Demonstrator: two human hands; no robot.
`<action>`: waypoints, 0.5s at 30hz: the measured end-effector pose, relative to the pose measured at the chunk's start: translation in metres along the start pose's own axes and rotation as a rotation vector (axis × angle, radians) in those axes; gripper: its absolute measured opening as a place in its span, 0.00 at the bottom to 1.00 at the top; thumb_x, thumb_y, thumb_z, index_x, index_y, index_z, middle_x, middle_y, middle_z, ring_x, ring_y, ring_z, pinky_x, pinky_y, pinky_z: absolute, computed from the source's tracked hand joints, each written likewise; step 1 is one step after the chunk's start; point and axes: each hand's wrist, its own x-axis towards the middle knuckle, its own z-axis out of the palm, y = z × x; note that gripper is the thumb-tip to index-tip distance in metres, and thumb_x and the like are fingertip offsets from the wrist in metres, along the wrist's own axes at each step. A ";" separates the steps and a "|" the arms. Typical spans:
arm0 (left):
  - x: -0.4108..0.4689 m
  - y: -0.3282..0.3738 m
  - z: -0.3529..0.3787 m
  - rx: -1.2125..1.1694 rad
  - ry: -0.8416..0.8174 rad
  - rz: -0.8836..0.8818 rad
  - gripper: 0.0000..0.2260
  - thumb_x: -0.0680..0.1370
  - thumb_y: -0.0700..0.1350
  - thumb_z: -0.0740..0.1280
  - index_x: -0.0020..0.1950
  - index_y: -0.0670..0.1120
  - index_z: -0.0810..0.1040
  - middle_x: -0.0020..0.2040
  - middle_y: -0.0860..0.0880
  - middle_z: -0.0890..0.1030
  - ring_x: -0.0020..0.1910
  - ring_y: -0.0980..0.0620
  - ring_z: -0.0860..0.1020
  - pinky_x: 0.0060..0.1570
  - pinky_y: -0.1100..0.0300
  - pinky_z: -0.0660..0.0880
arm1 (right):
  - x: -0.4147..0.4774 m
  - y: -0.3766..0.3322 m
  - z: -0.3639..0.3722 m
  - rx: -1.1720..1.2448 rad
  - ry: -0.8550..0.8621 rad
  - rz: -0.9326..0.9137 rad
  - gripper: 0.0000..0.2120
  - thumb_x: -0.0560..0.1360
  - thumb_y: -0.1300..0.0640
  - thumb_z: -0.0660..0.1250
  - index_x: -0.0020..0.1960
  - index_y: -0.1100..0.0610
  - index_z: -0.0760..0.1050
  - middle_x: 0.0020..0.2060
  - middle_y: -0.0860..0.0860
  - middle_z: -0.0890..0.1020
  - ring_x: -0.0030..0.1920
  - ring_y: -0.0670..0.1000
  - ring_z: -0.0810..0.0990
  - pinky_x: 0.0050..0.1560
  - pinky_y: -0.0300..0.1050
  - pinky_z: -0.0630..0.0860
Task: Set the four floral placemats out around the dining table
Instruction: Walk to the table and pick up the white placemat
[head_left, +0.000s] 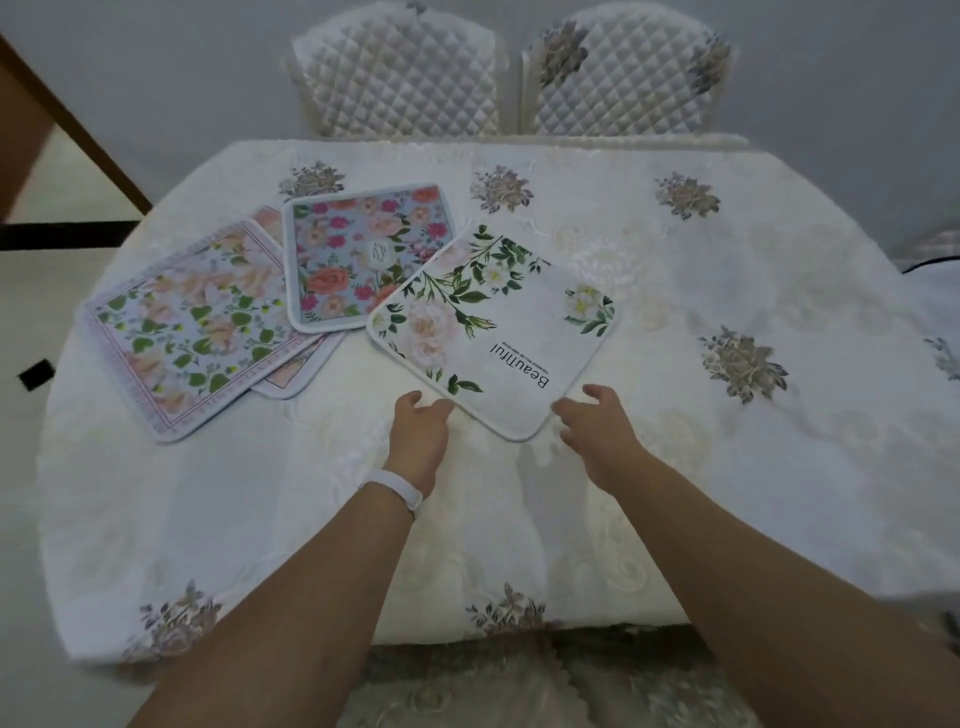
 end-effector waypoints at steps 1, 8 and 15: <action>0.004 -0.002 0.002 -0.056 0.025 -0.027 0.26 0.77 0.49 0.66 0.73 0.48 0.63 0.59 0.45 0.75 0.57 0.45 0.77 0.61 0.46 0.74 | 0.006 -0.002 0.002 0.122 -0.037 0.042 0.16 0.73 0.61 0.69 0.54 0.51 0.65 0.41 0.54 0.74 0.35 0.48 0.75 0.43 0.46 0.78; 0.019 0.002 0.013 -0.276 0.085 -0.091 0.25 0.78 0.40 0.64 0.73 0.44 0.62 0.54 0.44 0.77 0.47 0.48 0.79 0.52 0.55 0.79 | 0.037 -0.006 0.019 0.324 0.075 0.158 0.05 0.71 0.64 0.68 0.42 0.58 0.72 0.33 0.55 0.73 0.31 0.50 0.70 0.35 0.41 0.73; 0.036 -0.001 0.027 -0.252 0.115 -0.093 0.25 0.72 0.41 0.65 0.69 0.36 0.69 0.46 0.43 0.79 0.34 0.52 0.77 0.34 0.62 0.76 | 0.056 -0.012 0.027 0.308 0.080 0.194 0.06 0.73 0.64 0.66 0.38 0.58 0.73 0.30 0.54 0.74 0.30 0.50 0.72 0.34 0.44 0.74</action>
